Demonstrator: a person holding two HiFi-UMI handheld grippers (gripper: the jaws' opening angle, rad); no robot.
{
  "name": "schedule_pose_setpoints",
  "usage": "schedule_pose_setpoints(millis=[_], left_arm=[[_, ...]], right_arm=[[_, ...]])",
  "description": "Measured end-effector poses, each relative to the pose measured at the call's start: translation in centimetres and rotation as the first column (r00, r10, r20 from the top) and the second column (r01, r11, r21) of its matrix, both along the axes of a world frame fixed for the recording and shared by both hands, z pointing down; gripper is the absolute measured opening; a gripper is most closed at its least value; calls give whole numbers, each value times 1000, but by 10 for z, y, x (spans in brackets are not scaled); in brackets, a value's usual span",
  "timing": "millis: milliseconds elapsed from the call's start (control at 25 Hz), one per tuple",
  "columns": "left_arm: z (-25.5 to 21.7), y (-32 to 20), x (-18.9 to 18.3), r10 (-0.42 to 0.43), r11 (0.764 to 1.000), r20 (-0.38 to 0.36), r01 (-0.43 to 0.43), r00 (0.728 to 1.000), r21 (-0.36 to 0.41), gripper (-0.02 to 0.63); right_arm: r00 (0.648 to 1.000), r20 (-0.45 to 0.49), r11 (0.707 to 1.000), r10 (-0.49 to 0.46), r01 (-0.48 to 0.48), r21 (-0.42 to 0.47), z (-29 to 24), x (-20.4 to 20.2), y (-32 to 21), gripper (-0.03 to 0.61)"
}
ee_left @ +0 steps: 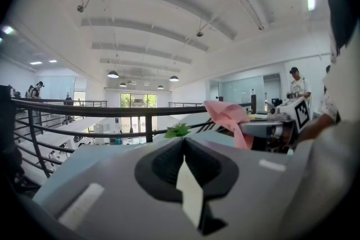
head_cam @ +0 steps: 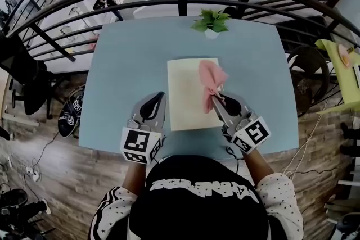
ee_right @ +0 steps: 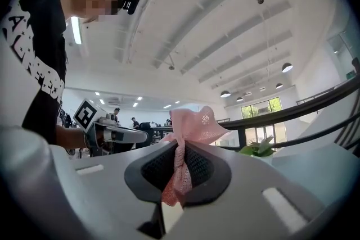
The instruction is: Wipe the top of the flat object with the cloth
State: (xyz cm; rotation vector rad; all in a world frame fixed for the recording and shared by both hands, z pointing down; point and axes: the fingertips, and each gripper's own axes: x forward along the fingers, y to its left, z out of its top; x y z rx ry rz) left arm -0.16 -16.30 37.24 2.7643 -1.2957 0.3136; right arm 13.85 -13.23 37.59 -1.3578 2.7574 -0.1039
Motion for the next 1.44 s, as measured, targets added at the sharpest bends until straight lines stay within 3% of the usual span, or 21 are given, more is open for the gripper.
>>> schedule_pose_setpoints(millis=[480,1440], left_arm=[[3,0,-9,-21,1000,-3,21,1000,-14,0],[10,-7,-10,-2,1000,-13,2,1000,-17,0]], right_arm=[[999,-41,1000,-10,10,8,-1,-8,1,18],[999,-37,1000,21,-21,3,3,-6,3,18]])
